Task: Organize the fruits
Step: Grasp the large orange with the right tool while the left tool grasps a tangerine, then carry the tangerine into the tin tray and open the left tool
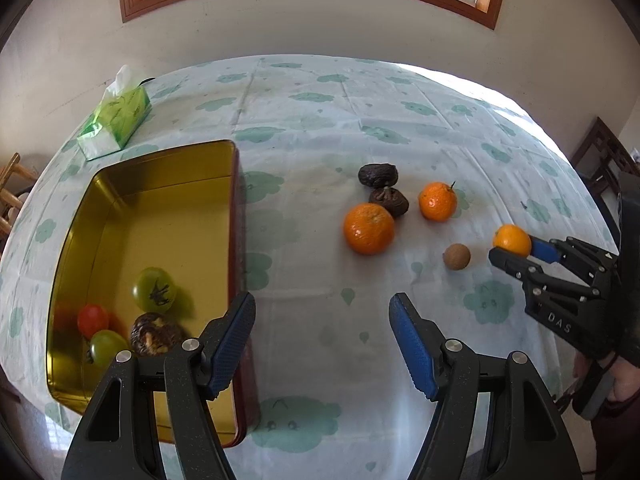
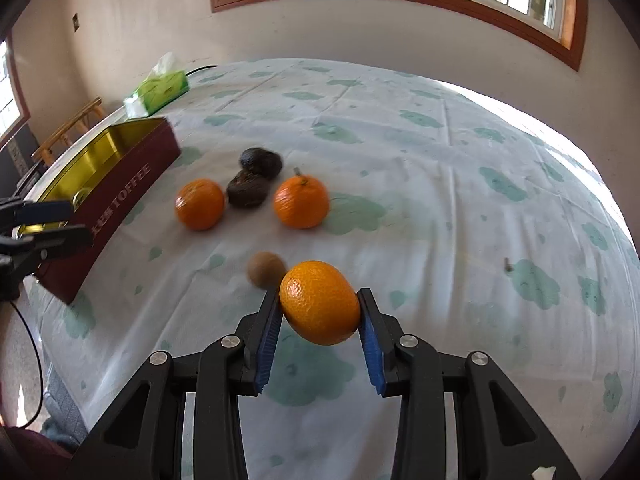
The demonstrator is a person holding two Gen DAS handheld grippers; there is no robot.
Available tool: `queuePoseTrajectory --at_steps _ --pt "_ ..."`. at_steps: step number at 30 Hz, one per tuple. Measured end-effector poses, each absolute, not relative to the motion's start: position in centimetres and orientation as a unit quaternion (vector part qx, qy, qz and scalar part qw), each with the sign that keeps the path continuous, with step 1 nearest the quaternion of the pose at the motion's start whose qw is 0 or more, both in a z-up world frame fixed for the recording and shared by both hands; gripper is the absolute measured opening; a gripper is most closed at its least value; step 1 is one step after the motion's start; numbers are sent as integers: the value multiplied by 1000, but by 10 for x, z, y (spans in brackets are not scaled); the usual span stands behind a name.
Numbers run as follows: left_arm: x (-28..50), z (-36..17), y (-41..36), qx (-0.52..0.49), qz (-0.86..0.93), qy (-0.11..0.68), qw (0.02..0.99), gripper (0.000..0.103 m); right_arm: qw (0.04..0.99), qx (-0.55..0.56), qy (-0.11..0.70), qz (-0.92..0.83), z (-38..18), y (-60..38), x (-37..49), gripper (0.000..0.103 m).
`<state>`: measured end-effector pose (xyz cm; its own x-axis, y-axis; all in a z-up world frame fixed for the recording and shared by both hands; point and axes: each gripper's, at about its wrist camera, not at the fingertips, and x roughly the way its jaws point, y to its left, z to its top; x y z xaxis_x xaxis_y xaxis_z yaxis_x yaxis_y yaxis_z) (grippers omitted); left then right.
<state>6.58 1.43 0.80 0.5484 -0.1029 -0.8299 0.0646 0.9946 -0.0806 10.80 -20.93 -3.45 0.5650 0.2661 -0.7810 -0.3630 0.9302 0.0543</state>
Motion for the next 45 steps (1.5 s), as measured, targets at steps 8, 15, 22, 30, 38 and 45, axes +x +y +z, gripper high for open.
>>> queuePoseTrajectory --at_steps 8,15,22,30,38,45 --pt "100 -6 -5 -26 -48 474 879 70 895 -31 428 123 -48 -235 165 35" --pt "126 -23 -16 -26 -48 487 871 67 894 -19 432 120 -60 -240 172 35" --pt "145 -41 -21 -36 -45 505 861 61 891 -13 435 129 -62 -241 173 35" --pt "145 -40 -26 -30 -45 494 868 43 891 -34 436 122 -62 -234 173 36" --pt "128 -29 -20 -34 -49 492 869 43 891 -36 436 121 -62 -234 173 37" --pt "106 -8 -3 -48 -46 471 880 43 891 -36 436 121 -62 -234 173 37"
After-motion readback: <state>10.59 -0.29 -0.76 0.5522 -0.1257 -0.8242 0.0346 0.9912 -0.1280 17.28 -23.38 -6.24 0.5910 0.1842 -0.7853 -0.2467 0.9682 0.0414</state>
